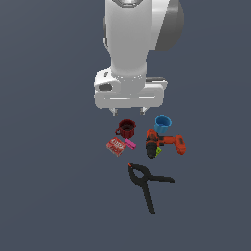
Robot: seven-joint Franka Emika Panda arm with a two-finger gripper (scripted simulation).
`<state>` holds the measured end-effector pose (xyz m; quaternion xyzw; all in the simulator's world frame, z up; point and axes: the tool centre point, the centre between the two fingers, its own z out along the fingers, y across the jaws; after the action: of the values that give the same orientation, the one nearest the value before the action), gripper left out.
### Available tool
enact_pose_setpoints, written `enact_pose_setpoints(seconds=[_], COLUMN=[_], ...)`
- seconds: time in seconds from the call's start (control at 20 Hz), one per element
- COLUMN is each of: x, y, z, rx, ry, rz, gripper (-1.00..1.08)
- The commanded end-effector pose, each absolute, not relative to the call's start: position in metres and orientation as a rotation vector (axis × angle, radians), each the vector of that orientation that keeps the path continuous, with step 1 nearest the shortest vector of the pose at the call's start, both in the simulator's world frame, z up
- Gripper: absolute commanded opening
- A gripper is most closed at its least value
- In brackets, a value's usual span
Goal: Pick up a designated object from a clutter of objects.
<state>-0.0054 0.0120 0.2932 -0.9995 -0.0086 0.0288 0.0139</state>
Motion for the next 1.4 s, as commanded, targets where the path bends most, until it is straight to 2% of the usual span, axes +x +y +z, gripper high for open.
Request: enact_pose_setpoints(seconds=[0.0, 0.45, 0.7, 1.05, 1.35], x=[-0.005, -0.006, -0.009, -0.023, -0.057], y=[0.012, 0.005, 0.017, 0.064, 0.129], z=[0.293, 0.289, 0.280, 0.244, 0.193], rx=[-3.112, -3.118, -3.126, -3.152, -3.163], ry=[-0.027, -0.019, -0.063, -0.246, -0.528], rz=[0.090, 0.092, 0.137, 0.324, 0.598], gripper=[0.28, 0.28, 0.28, 0.28, 0.28])
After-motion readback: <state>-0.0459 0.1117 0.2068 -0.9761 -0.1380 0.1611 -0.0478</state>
